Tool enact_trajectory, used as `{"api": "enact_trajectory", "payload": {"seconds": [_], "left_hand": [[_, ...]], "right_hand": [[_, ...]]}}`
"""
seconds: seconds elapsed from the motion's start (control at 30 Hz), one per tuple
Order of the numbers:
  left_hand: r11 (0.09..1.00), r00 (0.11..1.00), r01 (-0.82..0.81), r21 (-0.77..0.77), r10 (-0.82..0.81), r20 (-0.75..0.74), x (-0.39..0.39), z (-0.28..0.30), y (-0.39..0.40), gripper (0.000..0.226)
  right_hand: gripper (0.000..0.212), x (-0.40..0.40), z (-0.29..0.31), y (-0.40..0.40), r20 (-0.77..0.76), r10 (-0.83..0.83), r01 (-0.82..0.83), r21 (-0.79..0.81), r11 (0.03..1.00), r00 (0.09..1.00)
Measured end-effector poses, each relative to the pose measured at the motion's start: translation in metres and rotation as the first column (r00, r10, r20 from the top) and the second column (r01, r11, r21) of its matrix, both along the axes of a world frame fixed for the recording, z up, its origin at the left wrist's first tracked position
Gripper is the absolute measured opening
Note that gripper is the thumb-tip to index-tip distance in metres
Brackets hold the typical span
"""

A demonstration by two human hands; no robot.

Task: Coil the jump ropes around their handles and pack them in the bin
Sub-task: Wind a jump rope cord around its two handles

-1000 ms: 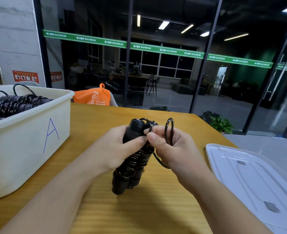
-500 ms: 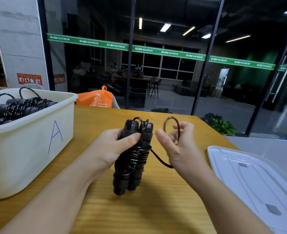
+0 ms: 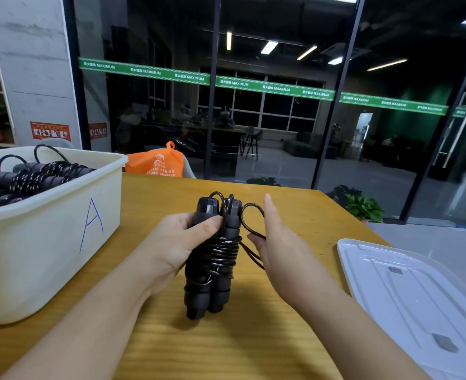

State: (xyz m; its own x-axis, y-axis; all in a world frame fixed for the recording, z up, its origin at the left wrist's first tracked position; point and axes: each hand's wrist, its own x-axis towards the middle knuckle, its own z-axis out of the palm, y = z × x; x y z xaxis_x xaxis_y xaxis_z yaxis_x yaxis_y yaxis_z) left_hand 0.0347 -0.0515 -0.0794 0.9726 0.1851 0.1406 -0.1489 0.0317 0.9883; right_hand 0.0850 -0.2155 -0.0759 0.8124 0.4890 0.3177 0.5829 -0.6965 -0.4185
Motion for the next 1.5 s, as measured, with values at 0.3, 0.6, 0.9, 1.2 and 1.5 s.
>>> {"api": "enact_trajectory", "payload": {"seconds": [0.3, 0.6, 0.9, 1.2, 1.5], "left_hand": [[1.0, 0.999, 0.032, 0.002, -0.032, 0.044, 0.001, -0.001, -0.005, 0.029], [0.998, 0.999, 0.037, -0.042, -0.036, 0.036, 0.0, -0.003, -0.003, 0.036], [0.997, 0.998, 0.057, -0.047, -0.057, 0.002, -0.001, -0.006, 0.002, 0.039], [0.99, 0.994, 0.051, 0.133, -0.063, 0.09, 0.0, -0.009, -0.003, 0.033], [0.983, 0.989, -0.014, 0.185, -0.013, 0.145, 0.002, -0.013, -0.007, 0.056]], "right_hand": [[0.072, -0.018, 0.008, -0.001, 0.0, 0.157, -0.157, 0.071, 0.985, 0.988], [0.046, -0.016, 0.005, 0.002, 0.121, 0.102, -0.105, 0.026, 0.994, 0.987], [0.04, 0.015, -0.018, 0.001, 0.51, 0.116, -0.26, 0.22, 0.94, 0.852], [0.025, 0.012, -0.03, 0.013, 0.57, 0.034, -0.4, 0.532, 0.746, 0.821], [0.032, 0.014, -0.028, 0.013, 0.706, 0.04, -0.401, 0.353, 0.845, 0.707]]}}
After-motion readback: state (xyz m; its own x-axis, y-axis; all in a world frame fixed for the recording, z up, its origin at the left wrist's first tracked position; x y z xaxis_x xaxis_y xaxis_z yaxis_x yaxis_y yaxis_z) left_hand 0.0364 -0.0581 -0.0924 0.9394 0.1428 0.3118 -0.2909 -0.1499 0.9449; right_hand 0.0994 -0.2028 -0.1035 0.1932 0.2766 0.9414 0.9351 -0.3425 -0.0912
